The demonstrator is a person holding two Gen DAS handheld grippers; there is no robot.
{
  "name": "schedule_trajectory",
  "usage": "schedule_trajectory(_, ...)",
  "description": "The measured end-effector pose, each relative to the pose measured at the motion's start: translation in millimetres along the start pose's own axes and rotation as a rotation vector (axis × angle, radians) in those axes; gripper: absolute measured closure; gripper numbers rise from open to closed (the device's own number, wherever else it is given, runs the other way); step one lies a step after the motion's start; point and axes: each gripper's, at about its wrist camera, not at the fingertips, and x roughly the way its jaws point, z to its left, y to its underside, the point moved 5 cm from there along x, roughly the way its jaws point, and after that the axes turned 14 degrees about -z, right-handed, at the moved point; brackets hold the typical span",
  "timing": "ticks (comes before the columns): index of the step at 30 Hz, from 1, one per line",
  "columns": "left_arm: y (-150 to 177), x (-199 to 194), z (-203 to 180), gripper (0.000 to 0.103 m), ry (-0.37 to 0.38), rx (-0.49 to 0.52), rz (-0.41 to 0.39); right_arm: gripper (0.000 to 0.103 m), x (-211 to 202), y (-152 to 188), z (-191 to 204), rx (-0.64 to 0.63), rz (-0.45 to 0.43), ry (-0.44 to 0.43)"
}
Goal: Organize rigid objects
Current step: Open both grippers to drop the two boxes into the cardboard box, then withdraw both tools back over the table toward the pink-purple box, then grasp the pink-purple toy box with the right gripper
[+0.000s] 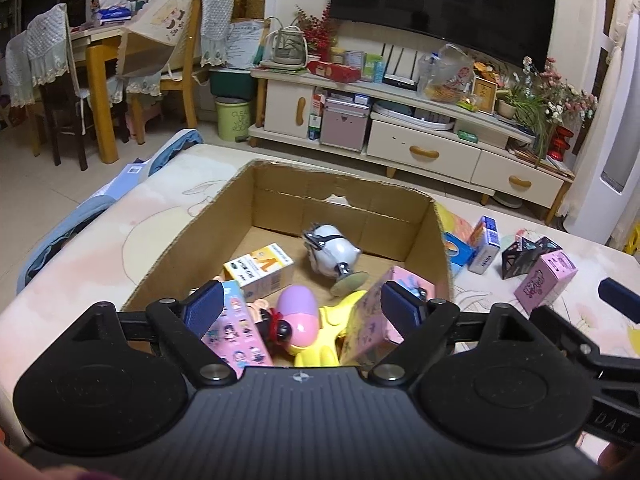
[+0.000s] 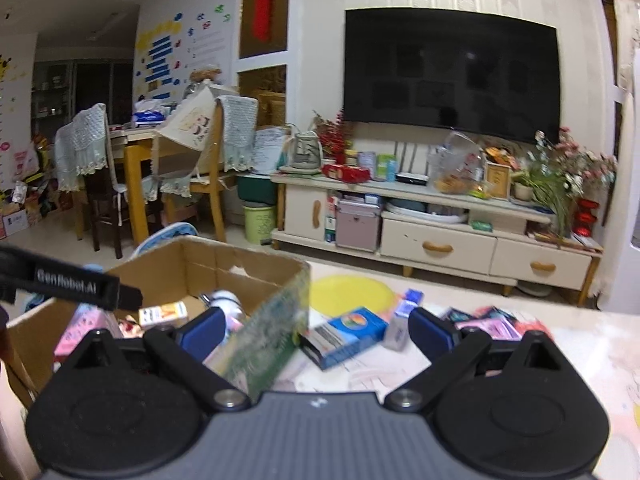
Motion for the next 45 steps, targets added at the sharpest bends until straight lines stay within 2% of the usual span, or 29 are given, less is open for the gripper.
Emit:
schedule_trajectory(14, 1, 9, -5, 0.000, 0.074, 0.062, 0.002, 0.005, -14, 23, -26, 0.016, 0.016, 0.065)
schedule_trajectory(22, 2, 13, -8, 0.000, 0.107, 0.090, 0.001, 0.005, -8, 45, -62, 0.052, 0.042, 0.142)
schedule_trajectory(31, 1, 15, -9, 0.000, 0.157, 0.112, -0.005, 0.003, 29, 74, -107, 0.023, 0.102, 0.195)
schedule_trajectory(37, 3, 18, -10, 0.000, 0.197, 0.135, 0.003, 0.001, 61, 86, -127, 0.028, 0.117, 0.162)
schedule_trajectory(45, 4, 26, -12, 0.000, 0.223, 0.163, 0.016, 0.001, 93, 84, -139, 0.002, 0.112, 0.144)
